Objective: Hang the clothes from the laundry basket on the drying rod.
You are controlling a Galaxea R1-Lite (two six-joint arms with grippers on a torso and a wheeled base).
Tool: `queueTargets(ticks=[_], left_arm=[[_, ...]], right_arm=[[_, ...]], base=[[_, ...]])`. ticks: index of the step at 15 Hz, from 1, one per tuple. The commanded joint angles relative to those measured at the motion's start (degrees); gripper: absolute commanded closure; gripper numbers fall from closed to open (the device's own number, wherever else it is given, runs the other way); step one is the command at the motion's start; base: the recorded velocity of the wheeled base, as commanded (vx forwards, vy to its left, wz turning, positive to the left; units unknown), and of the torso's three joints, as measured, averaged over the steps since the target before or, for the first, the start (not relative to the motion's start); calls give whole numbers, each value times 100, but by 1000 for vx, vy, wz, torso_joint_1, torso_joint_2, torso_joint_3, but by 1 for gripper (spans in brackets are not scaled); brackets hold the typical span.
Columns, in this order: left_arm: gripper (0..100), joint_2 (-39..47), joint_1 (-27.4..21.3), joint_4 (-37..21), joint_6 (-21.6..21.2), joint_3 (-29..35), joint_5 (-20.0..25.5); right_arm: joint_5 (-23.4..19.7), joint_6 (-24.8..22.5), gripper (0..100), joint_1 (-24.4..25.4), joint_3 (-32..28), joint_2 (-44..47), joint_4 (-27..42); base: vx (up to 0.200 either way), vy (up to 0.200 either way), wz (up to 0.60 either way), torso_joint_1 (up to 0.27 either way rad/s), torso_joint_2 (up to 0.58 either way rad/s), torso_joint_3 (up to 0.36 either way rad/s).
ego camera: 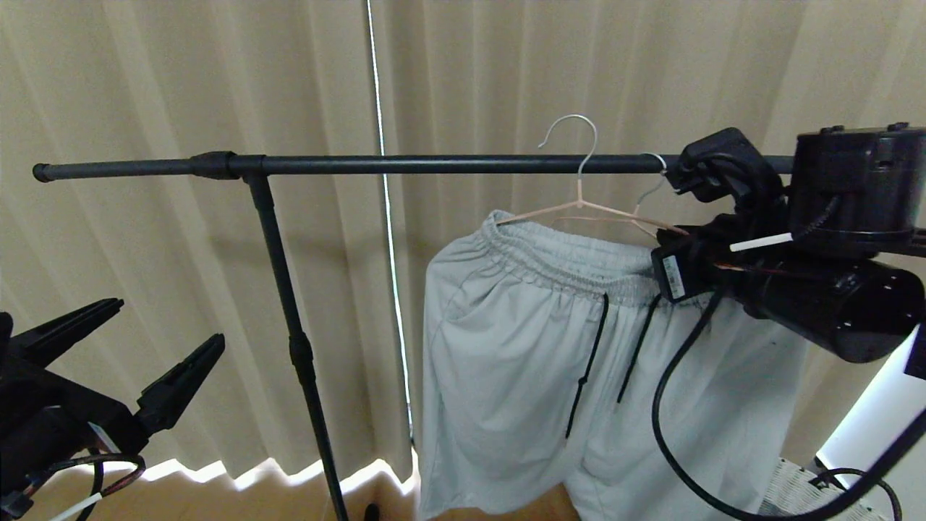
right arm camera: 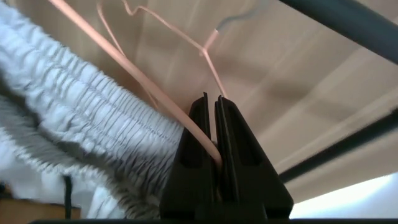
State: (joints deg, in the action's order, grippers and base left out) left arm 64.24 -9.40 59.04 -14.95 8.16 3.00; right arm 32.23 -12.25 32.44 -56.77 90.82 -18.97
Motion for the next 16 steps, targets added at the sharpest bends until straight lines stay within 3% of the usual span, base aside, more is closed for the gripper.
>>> queueTargets(ticks=[1, 11, 16], left_arm=[[0, -8, -1, 2, 0, 2, -1], [0, 44, -53, -6, -8, 2, 17], [0, 18, -44, -6, -8, 2, 34]], right_arm=[[125, 3, 100, -1, -308, 524, -2], [881, 3, 100, -89, -686, 1096, -63], [881, 3, 100, -45, -686, 1210, -63]], base=[[0, 0, 0, 0, 0, 0], [0, 0, 0, 0, 0, 0], [0, 0, 0, 0, 0, 0]])
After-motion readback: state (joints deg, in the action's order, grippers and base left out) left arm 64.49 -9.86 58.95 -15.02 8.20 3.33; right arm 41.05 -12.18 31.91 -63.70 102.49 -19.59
